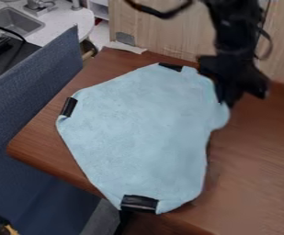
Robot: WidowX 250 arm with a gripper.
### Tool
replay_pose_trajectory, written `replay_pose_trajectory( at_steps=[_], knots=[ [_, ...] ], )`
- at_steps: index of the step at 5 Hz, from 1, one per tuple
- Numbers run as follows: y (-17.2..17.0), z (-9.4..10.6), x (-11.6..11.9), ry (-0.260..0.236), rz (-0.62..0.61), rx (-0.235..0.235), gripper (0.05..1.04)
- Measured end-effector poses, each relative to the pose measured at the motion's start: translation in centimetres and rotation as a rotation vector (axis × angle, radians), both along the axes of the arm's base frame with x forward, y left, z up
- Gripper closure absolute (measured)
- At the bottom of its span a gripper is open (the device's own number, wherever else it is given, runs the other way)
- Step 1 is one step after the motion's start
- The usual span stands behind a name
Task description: Fold cloth from right to centre
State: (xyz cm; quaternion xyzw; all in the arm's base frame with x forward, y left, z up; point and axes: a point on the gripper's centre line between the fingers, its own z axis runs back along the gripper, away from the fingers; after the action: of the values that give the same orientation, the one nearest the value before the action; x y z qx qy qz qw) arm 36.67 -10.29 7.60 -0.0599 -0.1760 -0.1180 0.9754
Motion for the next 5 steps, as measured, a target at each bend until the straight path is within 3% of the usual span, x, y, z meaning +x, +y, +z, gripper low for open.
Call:
replay_pose_trajectory(
  at_steps=[1, 3, 5],
  knots=[
    [3.8, -1.0, -1.6, 0.036, 0.097, -0.013, 1.014],
    [8.8, -4.7, -3.2, 0.091, 0.158, 0.016, 1.014],
    [10.4, -8.7, -3.3, 0.164, 0.149, 0.02, 0.996]
  ],
)
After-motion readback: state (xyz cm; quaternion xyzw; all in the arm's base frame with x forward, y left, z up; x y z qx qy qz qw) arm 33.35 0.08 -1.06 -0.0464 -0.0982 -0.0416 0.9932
